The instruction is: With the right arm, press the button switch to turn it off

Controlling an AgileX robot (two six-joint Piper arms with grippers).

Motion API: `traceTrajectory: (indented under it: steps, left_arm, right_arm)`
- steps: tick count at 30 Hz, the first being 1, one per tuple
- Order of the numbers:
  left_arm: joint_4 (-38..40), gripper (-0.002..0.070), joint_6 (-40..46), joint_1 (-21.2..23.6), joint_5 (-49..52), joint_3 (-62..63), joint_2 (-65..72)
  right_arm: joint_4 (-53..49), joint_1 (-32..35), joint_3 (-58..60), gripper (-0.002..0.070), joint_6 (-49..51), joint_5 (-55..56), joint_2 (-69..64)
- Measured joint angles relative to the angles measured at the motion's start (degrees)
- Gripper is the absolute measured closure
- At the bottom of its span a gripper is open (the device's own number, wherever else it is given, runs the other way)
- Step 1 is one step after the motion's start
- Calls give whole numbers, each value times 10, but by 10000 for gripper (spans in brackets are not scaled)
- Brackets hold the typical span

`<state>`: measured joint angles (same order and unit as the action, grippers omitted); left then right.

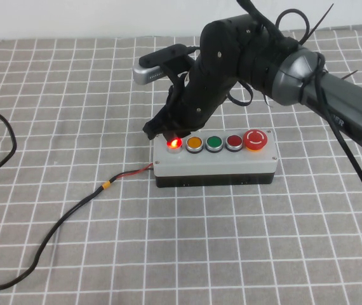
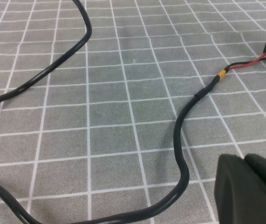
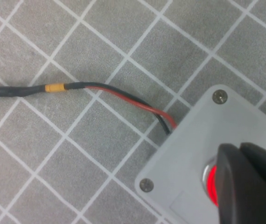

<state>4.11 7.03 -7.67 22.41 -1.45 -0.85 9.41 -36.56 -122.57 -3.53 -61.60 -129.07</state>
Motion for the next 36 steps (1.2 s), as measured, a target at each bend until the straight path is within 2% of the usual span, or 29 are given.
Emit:
traceTrajectory:
  steps: [7, 16, 26, 31, 36]
  left_arm:
    - [0, 678, 0, 0, 0, 0, 0]
    - [0, 678, 0, 0, 0, 0, 0]
    - [0, 678, 0, 0, 0, 0, 0]
    - [0, 678, 0, 0, 0, 0, 0]
    - [0, 678, 0, 0, 0, 0, 0]
  right_arm:
    - [-14, 0, 9, 693, 0, -8, 45]
    - [-36, 0, 10, 693, -12, -90, 174]
    - [-36, 0, 21, 693, -24, -105, 330]
    - [-37, 0, 94, 693, -21, -106, 415]
    - [-39, 0, 246, 693, -6, -99, 522]
